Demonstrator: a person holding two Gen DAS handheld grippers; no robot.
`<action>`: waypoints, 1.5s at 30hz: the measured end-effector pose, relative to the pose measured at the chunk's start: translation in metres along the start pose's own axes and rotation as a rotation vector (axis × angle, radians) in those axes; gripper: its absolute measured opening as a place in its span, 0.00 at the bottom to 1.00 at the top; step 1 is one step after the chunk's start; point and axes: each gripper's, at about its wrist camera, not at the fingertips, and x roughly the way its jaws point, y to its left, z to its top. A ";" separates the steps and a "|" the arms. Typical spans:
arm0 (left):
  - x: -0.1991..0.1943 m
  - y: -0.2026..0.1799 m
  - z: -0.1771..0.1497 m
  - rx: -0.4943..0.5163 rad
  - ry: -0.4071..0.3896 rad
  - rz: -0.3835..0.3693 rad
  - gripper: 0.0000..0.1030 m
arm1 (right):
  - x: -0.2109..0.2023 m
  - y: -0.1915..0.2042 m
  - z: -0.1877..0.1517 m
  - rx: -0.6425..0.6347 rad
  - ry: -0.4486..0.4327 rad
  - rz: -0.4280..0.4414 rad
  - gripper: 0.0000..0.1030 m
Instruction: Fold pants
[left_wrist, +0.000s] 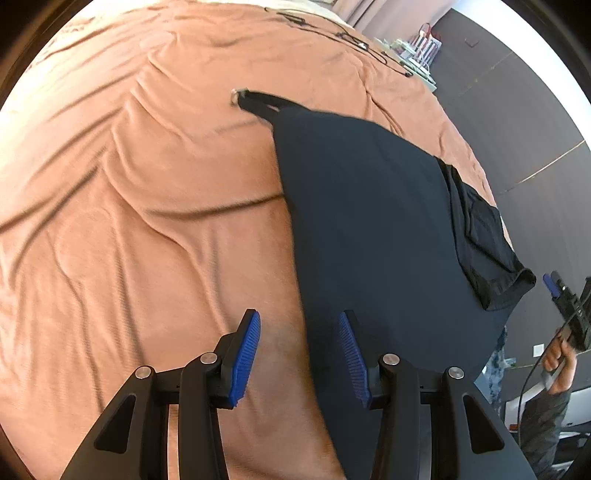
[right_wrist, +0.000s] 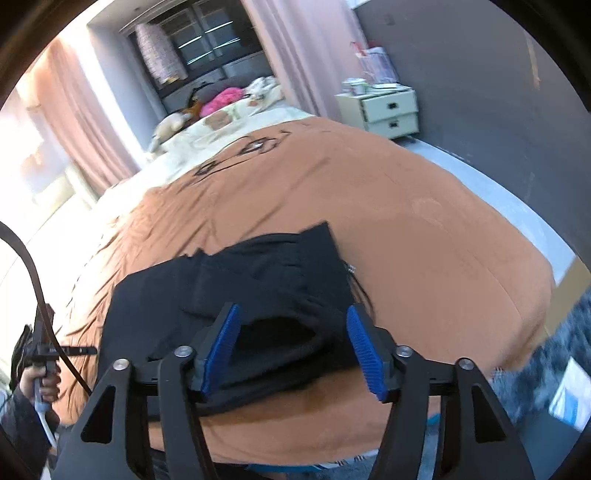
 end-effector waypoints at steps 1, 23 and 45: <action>-0.003 0.002 0.001 0.003 -0.004 0.006 0.46 | 0.006 0.008 0.004 -0.032 0.016 0.003 0.58; -0.017 0.040 -0.029 -0.028 -0.015 0.063 0.46 | 0.174 0.088 0.073 -0.381 0.375 0.053 0.58; 0.018 0.005 -0.002 0.000 -0.003 -0.004 0.46 | 0.166 0.055 0.126 -0.301 0.253 -0.117 0.03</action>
